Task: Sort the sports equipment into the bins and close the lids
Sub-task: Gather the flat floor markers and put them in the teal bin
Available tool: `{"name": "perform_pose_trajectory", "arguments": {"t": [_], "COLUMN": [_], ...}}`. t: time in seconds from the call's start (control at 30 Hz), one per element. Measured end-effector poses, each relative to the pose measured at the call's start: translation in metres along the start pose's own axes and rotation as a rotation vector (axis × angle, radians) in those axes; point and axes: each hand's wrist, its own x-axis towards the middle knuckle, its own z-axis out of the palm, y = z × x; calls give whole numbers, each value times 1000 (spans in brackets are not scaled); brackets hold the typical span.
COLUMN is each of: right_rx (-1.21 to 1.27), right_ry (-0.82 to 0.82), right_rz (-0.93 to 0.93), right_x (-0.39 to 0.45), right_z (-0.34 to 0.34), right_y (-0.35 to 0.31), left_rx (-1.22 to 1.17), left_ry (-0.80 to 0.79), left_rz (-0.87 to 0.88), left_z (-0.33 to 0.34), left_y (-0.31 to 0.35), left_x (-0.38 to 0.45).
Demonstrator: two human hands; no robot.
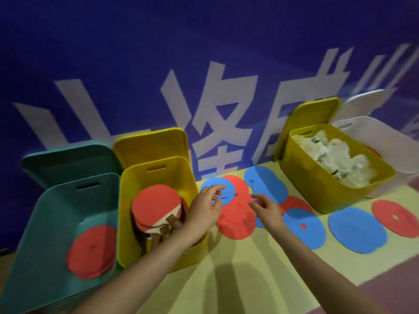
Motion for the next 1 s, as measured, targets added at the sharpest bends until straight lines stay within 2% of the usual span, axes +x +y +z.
{"name": "perform_pose_trajectory", "arguments": {"t": [0.2,0.4,0.57,0.67,0.77,0.9,1.0], "right_rx": [-314,-535,-763,-869,-944,-963,-946], "right_ry": [-61,-178,-271,-325,-365,-395,-406], "right_rz": [170,206,198,167,187,186,191], "right_x": [35,73,98,104,109,117,120], "right_z": [-79,-129,-147,-147,-146,-146,-145], "right_y": [90,151,167,174,178,182,185], "left_rx": [64,157,243,277,226,163,-13], "left_ry": [-118,-76,15,57,126,344,455], "left_rz": [-220,-555,-773,-848,-907,-964,-1093], "left_z": [99,157,184,199,215,214,206], "left_y": [-7,-58,-69,-69,-78,-71,-70], "left_x": [34,49,54,61,68,78,90]}}
